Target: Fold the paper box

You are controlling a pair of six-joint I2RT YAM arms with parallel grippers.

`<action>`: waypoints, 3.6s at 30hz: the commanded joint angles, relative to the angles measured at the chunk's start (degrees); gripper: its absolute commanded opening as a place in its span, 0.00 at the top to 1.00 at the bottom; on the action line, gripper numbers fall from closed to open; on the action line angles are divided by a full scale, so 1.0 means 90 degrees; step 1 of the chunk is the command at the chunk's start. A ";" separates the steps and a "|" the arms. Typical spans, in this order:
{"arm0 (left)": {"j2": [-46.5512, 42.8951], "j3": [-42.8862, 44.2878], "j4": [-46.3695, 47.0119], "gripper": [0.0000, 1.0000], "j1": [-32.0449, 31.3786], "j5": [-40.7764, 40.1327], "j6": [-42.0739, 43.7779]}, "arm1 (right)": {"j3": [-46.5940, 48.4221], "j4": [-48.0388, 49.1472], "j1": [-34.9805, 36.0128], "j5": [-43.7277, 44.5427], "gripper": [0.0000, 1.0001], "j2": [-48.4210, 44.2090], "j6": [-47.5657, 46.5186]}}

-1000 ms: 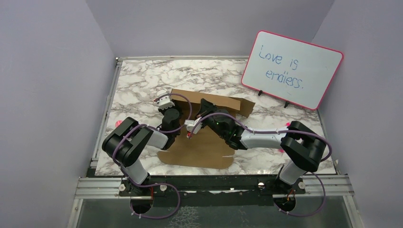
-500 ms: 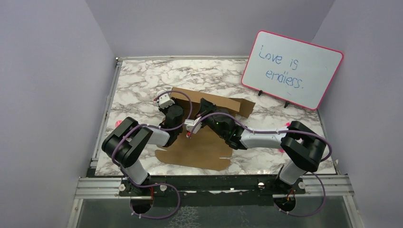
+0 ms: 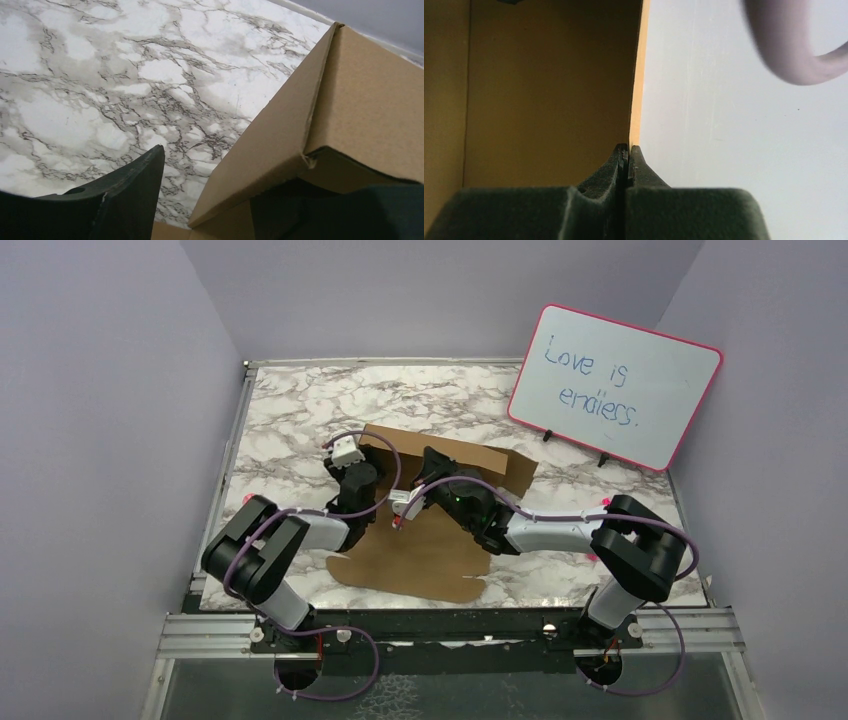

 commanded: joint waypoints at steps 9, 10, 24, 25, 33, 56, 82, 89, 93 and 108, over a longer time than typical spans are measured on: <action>-0.1852 -0.1108 -0.0335 0.28 0.0105 0.1142 0.0950 | -0.0228 -0.0828 0.0137 -0.0210 0.99 0.0232 0.0340; -0.1986 -0.1233 -0.0360 0.26 0.0105 0.1183 0.0962 | -0.0230 -0.0819 0.0137 -0.0214 0.99 0.0232 0.0341; -0.3027 -0.2287 -0.0473 0.16 0.0375 0.2362 0.0734 | -0.0173 -0.0872 0.0132 -0.0155 0.99 0.0265 0.0331; -0.3055 -0.2272 -0.0515 0.16 0.0407 0.2436 0.0716 | -0.0164 -0.0892 0.0137 -0.0136 0.99 0.0267 0.0331; -0.3633 -0.2007 -0.1432 0.13 0.0652 0.2830 0.0118 | 0.0035 -0.1274 0.0137 -0.0064 0.93 0.0094 0.0516; -0.4957 0.0072 -0.4970 0.05 0.2751 0.5856 -0.1319 | 0.0794 -0.3096 0.0137 -0.0522 0.25 -0.1313 0.2774; -0.2618 0.1994 -0.5119 0.14 0.2981 0.7884 -0.0757 | 0.2139 -0.6630 -0.1434 -0.0132 0.12 -0.2794 1.0799; -0.2342 0.2117 -0.5087 0.24 0.2983 0.8211 -0.0737 | 0.1824 -0.6561 -0.1766 -0.0317 0.19 -0.2689 1.2062; -0.2258 0.2109 -0.5104 0.29 0.2986 0.8313 -0.0718 | 0.1508 -0.6216 -0.1920 -0.0381 0.23 -0.2683 1.2475; -0.2306 0.1896 -0.5009 0.47 0.2983 0.8507 -0.0820 | 0.1146 -0.5342 -0.2092 -0.0918 0.39 -0.2168 1.3139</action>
